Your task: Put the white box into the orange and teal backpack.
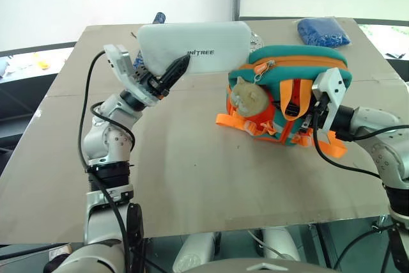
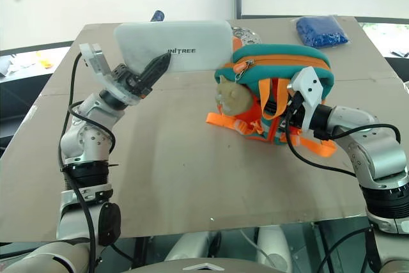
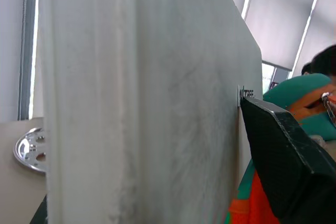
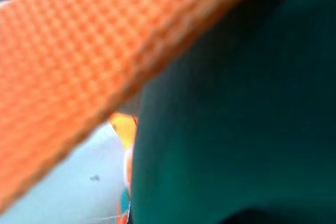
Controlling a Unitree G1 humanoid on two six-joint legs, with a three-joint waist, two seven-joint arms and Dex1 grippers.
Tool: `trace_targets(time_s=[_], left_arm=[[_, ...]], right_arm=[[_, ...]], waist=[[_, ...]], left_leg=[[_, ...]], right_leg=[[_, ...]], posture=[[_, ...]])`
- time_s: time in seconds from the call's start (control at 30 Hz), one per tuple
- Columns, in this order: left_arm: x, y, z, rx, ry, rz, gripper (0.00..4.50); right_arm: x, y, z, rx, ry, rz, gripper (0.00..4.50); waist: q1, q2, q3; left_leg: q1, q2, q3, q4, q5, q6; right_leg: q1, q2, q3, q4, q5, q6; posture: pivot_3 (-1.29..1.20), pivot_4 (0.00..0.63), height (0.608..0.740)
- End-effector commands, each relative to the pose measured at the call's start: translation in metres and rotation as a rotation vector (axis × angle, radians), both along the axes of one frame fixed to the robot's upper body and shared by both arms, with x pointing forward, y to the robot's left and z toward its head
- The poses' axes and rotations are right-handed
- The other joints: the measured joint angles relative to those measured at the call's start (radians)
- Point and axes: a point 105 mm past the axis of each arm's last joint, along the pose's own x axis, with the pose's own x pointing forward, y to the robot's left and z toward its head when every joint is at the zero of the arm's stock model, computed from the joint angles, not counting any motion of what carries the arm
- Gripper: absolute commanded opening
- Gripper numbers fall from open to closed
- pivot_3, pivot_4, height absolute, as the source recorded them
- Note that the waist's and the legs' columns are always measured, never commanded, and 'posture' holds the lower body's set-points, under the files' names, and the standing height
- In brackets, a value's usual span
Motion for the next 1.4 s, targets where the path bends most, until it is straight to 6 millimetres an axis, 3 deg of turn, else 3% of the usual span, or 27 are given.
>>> trace_targets(time_s=[0.03, 0.3, 0.4, 0.6, 0.83, 0.97, 1.1, 1.17, 1.2, 1.23, 1.4], left_arm=[[-0.005, -0.016, 0.011, 0.070, -0.123, -0.039, 2.78], [-0.013, -0.048, -0.021, 0.214, -0.153, -0.191, 2.78], [-0.016, -0.056, -0.032, 0.244, -0.143, -0.233, 2.78], [-0.024, -0.092, -0.053, 0.314, -0.112, -0.393, 2.78], [-0.017, -0.176, -0.059, 0.384, -0.084, -0.416, 2.78], [-0.027, -0.214, -0.081, 0.571, -0.062, -0.458, 2.78], [-0.026, -0.222, -0.098, 0.660, -0.015, -0.466, 2.78], [-0.024, -0.222, -0.115, 0.737, 0.054, -0.485, 3.78], [-0.025, -0.219, -0.117, 0.761, 0.057, -0.506, 4.04], [-0.025, -0.216, -0.114, 0.773, 0.025, -0.511, 4.42], [-0.030, -0.175, -0.085, 0.723, -0.084, -0.545, 4.42]], right_arm=[[-0.017, 0.006, 0.034, 0.085, -0.043, 0.101, 0.00], [-0.029, 0.005, 0.053, 0.166, -0.023, 0.176, 0.00], [-0.028, 0.003, 0.054, 0.155, -0.023, 0.167, 0.00], [-0.034, 0.002, 0.048, 0.120, -0.019, 0.189, 0.00], [-0.042, 0.006, 0.040, 0.098, 0.001, 0.207, 0.00], [-0.046, 0.009, 0.039, 0.101, 0.007, 0.205, 0.00], [-0.047, 0.012, 0.038, 0.104, 0.013, 0.202, 0.00], [-0.047, 0.015, 0.036, 0.105, 0.016, 0.189, 0.00], [-0.046, 0.015, 0.036, 0.109, 0.018, 0.179, 0.00], [-0.045, 0.015, 0.035, 0.111, 0.023, 0.163, 0.00], [-0.038, 0.008, 0.037, 0.129, -0.002, 0.077, 0.00]], waist=[[0.005, 0.000, 0.000], [0.010, 0.000, 0.000], [0.010, 0.000, 0.000], [0.010, 0.000, 0.000], [0.021, -0.001, 0.000], [0.023, -0.001, 0.000], [0.019, 0.000, 0.000], [0.026, 0.000, 0.000], [0.030, 0.000, -0.001], [0.031, 0.000, -0.001], [0.019, 0.000, -0.001]], left_leg=[[0.000, 0.000, 0.000, 0.000, 0.000, 0.000], [-0.001, 0.000, 0.000, 0.000, 0.000, 0.000], [-0.001, 0.000, 0.000, 0.000, 0.000, 0.000], [-0.001, 0.000, 0.000, 0.000, 0.000, 0.000], [-0.001, -0.001, 0.001, 0.001, 0.000, 0.001], [-0.001, -0.002, 0.002, 0.002, -0.001, 0.001], [0.000, -0.001, 0.001, 0.001, -0.001, 0.001], [0.000, -0.001, 0.001, 0.002, 0.000, 0.001], [0.001, -0.001, 0.001, 0.003, 0.000, 0.001], [0.002, -0.001, 0.001, 0.003, -0.001, 0.001], [0.003, -0.001, 0.000, 0.003, -0.001, 0.002]], right_leg=[[0.000, 0.000, 0.000, 0.000, 0.000, 0.000], [0.000, 0.000, -0.002, 0.000, 0.000, 0.000], [0.000, 0.000, -0.002, 0.000, 0.000, 0.000], [0.000, 0.000, -0.002, 0.000, 0.000, 0.000], [0.002, -0.001, -0.003, 0.000, 0.000, 0.000], [0.002, -0.001, -0.003, 0.000, 0.000, 0.000], [0.002, -0.001, -0.002, 0.001, 0.000, 0.000], [0.002, -0.001, -0.003, 0.001, 0.000, 0.000], [0.004, -0.001, -0.004, 0.001, 0.000, 0.000], [0.006, -0.001, -0.005, 0.001, 0.000, 0.001], [0.006, 0.000, -0.004, 0.001, 0.000, 0.001]], posture=[[0.00, 0.150, 0.737], [0.00, 0.150, 0.737], [0.00, 0.150, 0.737], [0.00, 0.150, 0.737], [0.00, 0.150, 0.737], [0.00, 0.150, 0.737], [0.00, 0.150, 0.737], [0.00, 0.150, 0.737], [0.00, 0.150, 0.737], [0.00, 0.150, 0.737], [0.00, 0.150, 0.737]])
